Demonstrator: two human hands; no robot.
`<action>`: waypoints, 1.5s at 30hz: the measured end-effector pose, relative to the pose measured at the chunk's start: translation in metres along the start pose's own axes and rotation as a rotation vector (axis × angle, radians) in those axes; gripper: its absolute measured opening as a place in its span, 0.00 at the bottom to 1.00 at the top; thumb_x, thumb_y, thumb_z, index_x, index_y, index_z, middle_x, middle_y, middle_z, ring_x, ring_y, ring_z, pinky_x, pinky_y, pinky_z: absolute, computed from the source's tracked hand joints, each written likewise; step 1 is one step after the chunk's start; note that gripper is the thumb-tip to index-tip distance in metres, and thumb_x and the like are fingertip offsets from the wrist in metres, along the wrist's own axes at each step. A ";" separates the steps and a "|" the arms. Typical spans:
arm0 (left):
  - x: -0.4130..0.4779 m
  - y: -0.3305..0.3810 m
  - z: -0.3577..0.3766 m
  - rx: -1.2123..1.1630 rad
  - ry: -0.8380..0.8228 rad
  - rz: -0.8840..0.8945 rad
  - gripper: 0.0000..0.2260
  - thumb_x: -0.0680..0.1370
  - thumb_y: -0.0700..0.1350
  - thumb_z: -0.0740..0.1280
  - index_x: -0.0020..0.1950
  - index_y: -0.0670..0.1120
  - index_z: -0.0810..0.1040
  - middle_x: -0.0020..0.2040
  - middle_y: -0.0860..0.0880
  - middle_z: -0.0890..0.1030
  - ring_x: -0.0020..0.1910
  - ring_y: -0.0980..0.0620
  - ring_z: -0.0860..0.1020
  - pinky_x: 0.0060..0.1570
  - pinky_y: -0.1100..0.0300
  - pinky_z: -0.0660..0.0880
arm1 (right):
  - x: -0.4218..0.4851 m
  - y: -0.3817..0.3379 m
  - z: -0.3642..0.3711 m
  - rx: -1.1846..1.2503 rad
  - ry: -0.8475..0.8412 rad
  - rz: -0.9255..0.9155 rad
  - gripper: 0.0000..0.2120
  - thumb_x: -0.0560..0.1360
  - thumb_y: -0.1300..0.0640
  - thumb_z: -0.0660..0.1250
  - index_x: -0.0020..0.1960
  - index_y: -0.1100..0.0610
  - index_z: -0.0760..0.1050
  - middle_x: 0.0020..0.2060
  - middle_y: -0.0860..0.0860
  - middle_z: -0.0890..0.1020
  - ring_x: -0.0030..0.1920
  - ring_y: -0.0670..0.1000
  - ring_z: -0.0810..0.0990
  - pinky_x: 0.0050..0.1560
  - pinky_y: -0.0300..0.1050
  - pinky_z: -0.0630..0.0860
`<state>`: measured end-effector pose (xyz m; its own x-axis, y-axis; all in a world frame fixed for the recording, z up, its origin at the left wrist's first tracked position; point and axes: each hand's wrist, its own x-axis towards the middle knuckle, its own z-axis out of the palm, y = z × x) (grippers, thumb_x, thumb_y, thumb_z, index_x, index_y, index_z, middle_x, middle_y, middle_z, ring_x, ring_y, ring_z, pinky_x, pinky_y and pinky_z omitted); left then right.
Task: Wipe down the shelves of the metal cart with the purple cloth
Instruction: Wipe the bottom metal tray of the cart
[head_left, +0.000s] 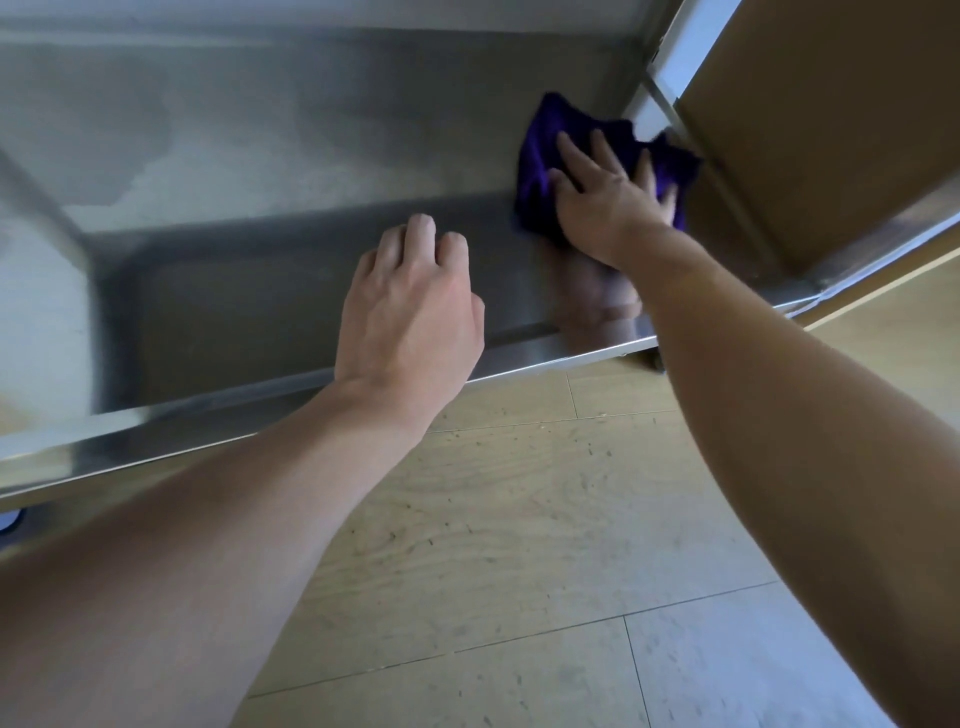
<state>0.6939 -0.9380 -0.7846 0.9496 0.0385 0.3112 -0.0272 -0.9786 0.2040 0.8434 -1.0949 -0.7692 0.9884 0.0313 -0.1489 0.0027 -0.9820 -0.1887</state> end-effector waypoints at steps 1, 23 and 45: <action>0.000 0.000 0.000 0.002 0.000 -0.001 0.10 0.75 0.41 0.60 0.52 0.39 0.74 0.52 0.41 0.75 0.49 0.41 0.74 0.50 0.49 0.73 | -0.003 -0.009 0.003 0.000 -0.005 -0.043 0.25 0.79 0.37 0.46 0.75 0.34 0.48 0.78 0.41 0.47 0.78 0.59 0.41 0.73 0.67 0.40; -0.002 0.003 0.002 0.013 0.026 -0.011 0.12 0.75 0.42 0.59 0.54 0.40 0.76 0.51 0.42 0.76 0.48 0.43 0.75 0.47 0.52 0.73 | 0.018 0.013 -0.003 -0.012 0.013 0.019 0.25 0.79 0.38 0.46 0.75 0.33 0.48 0.78 0.42 0.47 0.77 0.59 0.41 0.73 0.66 0.39; -0.003 0.005 0.000 0.004 0.009 -0.029 0.12 0.74 0.43 0.56 0.51 0.40 0.75 0.50 0.42 0.76 0.46 0.43 0.75 0.46 0.51 0.73 | 0.015 -0.024 0.010 -0.045 0.034 -0.215 0.24 0.79 0.37 0.45 0.75 0.33 0.48 0.78 0.42 0.49 0.78 0.58 0.43 0.76 0.61 0.42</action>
<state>0.6910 -0.9426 -0.7845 0.9471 0.0689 0.3135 0.0019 -0.9779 0.2093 0.8564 -1.0686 -0.7768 0.9689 0.2354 -0.0767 0.2201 -0.9608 -0.1688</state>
